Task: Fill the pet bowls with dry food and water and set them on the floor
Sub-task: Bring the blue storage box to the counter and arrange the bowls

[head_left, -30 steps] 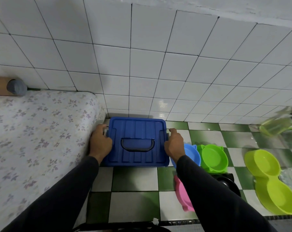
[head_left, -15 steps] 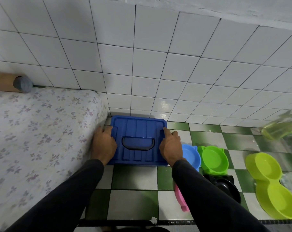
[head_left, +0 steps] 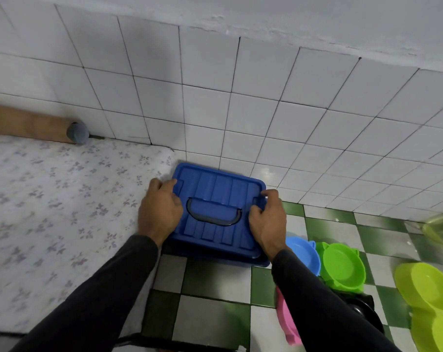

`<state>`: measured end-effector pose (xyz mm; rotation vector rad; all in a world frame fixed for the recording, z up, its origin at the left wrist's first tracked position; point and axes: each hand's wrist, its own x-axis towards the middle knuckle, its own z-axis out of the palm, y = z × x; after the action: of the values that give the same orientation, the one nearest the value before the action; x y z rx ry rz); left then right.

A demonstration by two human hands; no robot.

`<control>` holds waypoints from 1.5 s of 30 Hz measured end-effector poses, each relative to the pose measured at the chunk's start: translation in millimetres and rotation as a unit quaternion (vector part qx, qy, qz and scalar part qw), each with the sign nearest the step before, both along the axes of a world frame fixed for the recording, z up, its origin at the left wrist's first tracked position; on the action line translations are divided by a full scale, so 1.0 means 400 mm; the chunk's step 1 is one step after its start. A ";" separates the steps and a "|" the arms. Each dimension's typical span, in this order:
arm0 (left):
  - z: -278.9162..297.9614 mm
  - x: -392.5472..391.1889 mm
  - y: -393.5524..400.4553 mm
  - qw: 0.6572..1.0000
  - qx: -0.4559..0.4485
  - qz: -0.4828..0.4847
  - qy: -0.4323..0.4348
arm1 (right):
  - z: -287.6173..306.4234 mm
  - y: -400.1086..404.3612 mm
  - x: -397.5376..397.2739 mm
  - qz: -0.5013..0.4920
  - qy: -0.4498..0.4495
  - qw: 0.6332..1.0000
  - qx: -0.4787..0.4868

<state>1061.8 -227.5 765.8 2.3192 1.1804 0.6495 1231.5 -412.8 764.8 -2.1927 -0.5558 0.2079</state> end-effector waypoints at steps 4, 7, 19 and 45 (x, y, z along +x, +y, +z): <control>0.041 -0.080 0.064 0.999 0.021 0.044 -0.004 | 0.033 0.085 -0.047 0.037 0.034 0.998 0.036; 0.062 -0.163 0.117 0.996 0.024 0.085 -0.011 | 0.043 0.167 -0.102 0.086 0.046 0.994 0.051; 0.099 -0.490 0.376 0.987 -0.032 0.132 0.082 | 0.049 0.464 -0.364 0.220 0.023 0.975 0.032; 0.064 -0.519 0.526 0.972 -0.018 0.132 0.196 | 0.049 0.612 -0.448 0.291 -0.157 0.929 -0.165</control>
<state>854.1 -17.2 791.5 2.3472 1.6814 0.2537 1052.5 -168.1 784.4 -2.3389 -1.4451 0.2794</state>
